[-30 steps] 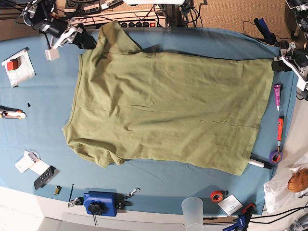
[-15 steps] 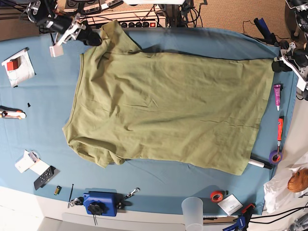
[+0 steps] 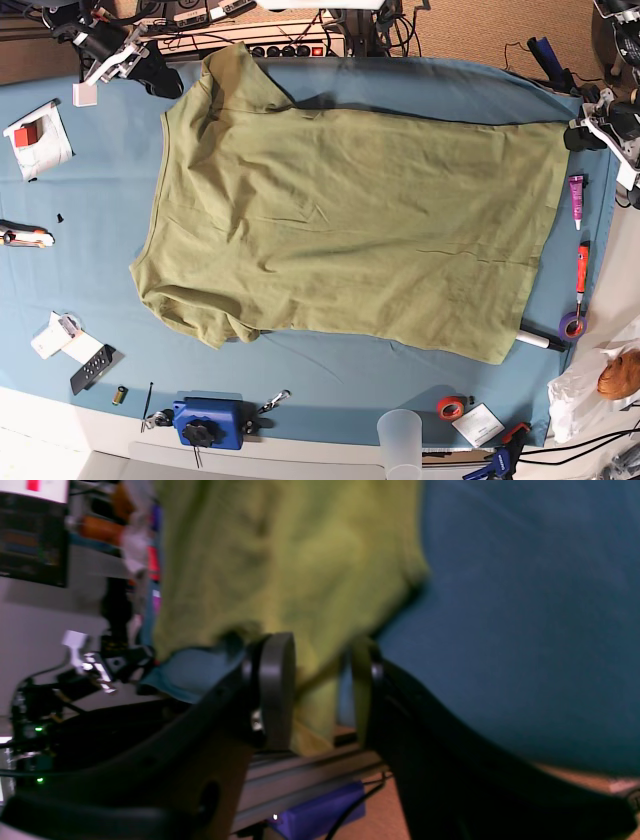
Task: Layout the t-shirt on the table in an organized manner, then fold the t-shirt properly
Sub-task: 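Grasp the shirt's shoulder corners with both grippers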
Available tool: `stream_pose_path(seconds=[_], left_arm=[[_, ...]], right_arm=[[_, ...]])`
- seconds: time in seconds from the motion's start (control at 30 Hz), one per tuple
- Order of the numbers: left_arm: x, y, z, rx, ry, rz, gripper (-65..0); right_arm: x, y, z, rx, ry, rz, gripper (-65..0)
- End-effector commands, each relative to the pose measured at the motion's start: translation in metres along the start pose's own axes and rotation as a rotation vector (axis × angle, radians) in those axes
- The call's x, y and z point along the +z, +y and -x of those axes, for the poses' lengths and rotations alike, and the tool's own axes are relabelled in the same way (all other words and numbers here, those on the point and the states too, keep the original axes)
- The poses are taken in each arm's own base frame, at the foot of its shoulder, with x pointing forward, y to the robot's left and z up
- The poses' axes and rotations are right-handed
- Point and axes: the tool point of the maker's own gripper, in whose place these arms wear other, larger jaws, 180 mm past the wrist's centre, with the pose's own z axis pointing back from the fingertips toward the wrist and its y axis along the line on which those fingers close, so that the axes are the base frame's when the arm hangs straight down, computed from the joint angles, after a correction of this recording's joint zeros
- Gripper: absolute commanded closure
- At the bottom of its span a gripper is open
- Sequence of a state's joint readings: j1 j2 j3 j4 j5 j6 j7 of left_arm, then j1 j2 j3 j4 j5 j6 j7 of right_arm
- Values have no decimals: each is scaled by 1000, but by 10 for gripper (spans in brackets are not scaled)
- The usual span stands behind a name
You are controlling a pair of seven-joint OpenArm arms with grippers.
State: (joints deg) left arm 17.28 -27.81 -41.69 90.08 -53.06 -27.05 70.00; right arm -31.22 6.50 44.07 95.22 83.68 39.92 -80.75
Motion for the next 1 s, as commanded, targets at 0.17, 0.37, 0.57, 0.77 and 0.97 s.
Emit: stream_pose_path(seconds=[0.17, 0.37, 0.57, 0.77, 0.97], left_arm=[[8, 2, -13, -21, -34, -4, -217], [8, 2, -13, -21, -34, -3, -217], [8, 2, -13, -21, -33, -3, -217], [7, 2, -13, -20, -33, -3, -217], [6, 0, 2, -13, 36, 1, -22]], right_arm=[[3, 4, -9, 21, -22, -10, -202], [-13, 9, 9, 29, 63, -31, -202], [-37, 2, 63, 97, 327, 36, -202], [-35, -3, 49, 106, 289, 59, 0], [-24, -16, 8, 129, 161, 118, 0]])
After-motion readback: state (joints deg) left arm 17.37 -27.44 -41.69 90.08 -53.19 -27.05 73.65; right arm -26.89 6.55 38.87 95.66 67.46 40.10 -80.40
